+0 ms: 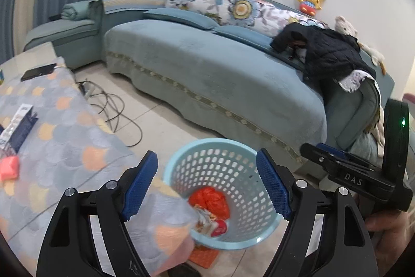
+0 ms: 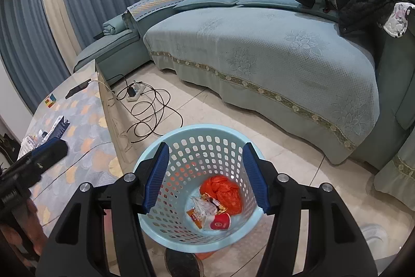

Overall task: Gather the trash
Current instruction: 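Open both tools to drop the paper cup and tissue into the basket, then move both open tools back over the table toward the remaining items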

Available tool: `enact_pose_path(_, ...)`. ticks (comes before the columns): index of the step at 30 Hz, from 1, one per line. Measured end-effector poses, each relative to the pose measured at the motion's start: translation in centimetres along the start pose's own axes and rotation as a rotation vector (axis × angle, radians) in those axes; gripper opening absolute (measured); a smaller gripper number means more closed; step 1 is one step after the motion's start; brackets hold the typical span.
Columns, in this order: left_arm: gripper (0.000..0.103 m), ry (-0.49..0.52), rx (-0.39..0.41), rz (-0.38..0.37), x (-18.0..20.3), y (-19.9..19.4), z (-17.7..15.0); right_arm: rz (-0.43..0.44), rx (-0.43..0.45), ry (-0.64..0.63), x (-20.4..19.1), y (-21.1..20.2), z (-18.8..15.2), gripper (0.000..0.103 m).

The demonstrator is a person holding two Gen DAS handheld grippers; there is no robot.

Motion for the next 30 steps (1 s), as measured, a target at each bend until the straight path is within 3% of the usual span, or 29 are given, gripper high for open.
enact_pose_path(3, 0.076, 0.042, -0.012, 0.052, -0.9, -1.6, -0.4, 0.018, 0.004, 0.015, 0.0, -0.4, 0.3, 0.056)
enact_pose_path(7, 0.076, 0.141, -0.060, 0.184, -3.5, -4.6, -2.2, 0.039, 0.004, 0.021, -0.8, -0.6, 0.3, 0.064)
enact_pose_path(11, 0.076, 0.159, -0.104, 0.340, -9.3, -9.7, -3.8, 0.046, -0.003, -0.027, -3.0, -0.5, -0.1, 0.064)
enact_pose_path(15, 0.076, 0.149, -0.098, 0.523, -15.3, -15.1, -4.0, 0.083, -0.024, -0.066, -6.0, -0.2, -0.7, 0.064)
enact_pose_path(18, 0.076, 0.038, -0.104, 0.705, -21.5, -19.3, -5.1, 0.148, -0.041, -0.083, -9.1, -0.3, -0.8, 0.064)
enact_pose_path(23, 0.076, -0.320, -0.145, 0.878, -30.3, -24.7, -10.4, 0.271, -0.062, -0.128, -16.3, -1.4, 0.0, 0.064)
enact_pose_path(25, 0.076, -0.387, -0.111, 0.894, -31.3, -26.3, -11.4, 0.333, -0.036, -0.178, -20.6, -2.7, 1.1, 0.067)
enact_pose_path(30, 0.076, -0.427, -0.062, 0.911, -32.8, -28.5, -11.6, 0.459, 0.016, -0.364, -31.3, -5.4, 2.2, 0.082)
Point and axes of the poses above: each gripper's, at about its wrist camera, not at the fingertips, and y roughly the way its jaws point, x to its right, z to its top, the point moved 6 cm from there along y, roughly the way its jaws point, and after that the axes turned 11 degrees about -z, right-handed, at the moved point
